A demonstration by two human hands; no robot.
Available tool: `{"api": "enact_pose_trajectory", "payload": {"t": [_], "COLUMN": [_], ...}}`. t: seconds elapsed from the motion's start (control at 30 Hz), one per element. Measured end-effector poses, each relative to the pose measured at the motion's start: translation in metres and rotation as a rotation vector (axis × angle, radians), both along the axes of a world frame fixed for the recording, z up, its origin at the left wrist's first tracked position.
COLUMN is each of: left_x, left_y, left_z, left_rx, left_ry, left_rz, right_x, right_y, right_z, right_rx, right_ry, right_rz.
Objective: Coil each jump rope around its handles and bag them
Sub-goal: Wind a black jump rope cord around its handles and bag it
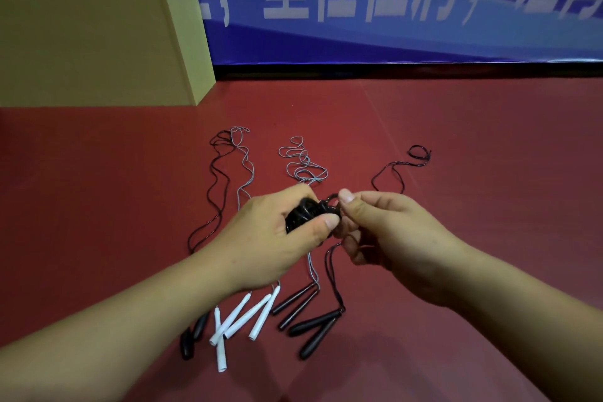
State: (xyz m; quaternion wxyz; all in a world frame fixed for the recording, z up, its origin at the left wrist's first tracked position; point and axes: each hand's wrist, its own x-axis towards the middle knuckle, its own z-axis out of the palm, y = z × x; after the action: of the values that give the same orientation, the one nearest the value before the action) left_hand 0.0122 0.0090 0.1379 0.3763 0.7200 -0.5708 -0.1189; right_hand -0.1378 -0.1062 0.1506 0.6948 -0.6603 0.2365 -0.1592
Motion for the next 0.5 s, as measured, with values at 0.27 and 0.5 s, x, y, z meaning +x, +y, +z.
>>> {"api": "enact_pose_trajectory", "payload": {"t": [0.27, 0.5], "left_x": [-0.007, 0.002], "left_y": [-0.008, 0.002], "left_z": [0.005, 0.029], "left_rx": [0.077, 0.248], "left_ry": [0.057, 0.77], "left_rz": [0.054, 0.084], "right_x": [0.002, 0.027], "right_y": [-0.006, -0.007], "right_z": [-0.005, 0.004], "right_rx": [-0.222, -0.317], "right_ry": [-0.09, -0.262], "right_rz": [-0.116, -0.156]}}
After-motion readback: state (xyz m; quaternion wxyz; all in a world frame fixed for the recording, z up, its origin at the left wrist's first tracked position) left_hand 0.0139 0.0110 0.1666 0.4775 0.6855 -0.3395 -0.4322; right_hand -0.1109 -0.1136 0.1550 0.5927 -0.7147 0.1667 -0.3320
